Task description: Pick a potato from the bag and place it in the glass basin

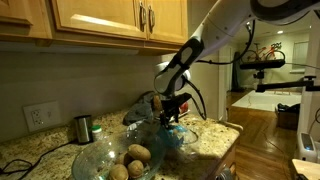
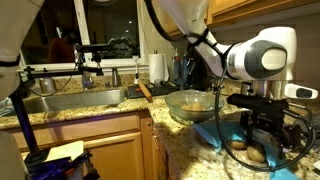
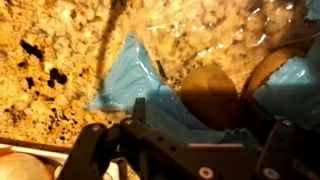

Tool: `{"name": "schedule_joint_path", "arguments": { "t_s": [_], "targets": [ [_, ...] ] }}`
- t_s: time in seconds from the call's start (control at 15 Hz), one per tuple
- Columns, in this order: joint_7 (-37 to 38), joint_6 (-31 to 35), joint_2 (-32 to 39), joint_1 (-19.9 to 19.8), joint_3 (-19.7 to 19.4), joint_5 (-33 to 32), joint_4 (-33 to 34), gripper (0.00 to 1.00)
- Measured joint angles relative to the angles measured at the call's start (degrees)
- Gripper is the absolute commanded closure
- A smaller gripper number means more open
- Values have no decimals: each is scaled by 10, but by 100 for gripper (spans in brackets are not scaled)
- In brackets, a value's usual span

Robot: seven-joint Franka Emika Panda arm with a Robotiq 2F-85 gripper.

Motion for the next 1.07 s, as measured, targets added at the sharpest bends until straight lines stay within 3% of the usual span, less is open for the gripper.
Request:
{"name": "schedule_joint_path", "arguments": {
  "t_s": [0.13, 0.33, 0.6, 0.8, 1.0, 1.07],
  "targets": [
    [3, 0, 0, 0, 0, 0, 0, 39],
    [9, -1, 0, 1, 2, 1, 1, 37],
    [12, -2, 0, 1, 4, 1, 2, 24],
    [12, -3, 0, 1, 3, 1, 2, 20],
    [12, -6, 0, 0, 1, 1, 2, 21],
    [12, -8, 0, 0, 1, 1, 2, 29]
  ]
}}
